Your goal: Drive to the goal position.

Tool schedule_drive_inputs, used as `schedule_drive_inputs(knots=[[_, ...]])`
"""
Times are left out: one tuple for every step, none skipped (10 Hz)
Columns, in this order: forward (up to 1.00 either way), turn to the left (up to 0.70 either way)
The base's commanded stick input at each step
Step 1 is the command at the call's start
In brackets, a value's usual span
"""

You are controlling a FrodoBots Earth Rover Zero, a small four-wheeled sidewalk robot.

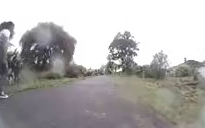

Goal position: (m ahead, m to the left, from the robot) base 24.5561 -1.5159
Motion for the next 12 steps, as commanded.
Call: schedule_drive_inputs(knots=[[0.85,-0.2],[0.85,-0.01],[0.85,0.0],[0.85,0.0],[0.85,0.0],[0.85,0.0],[0.85,0.0],[0.85,0.0],[0.85,0.0],[0.85,0.0],[0.85,0.0],[0.85,0.0]])
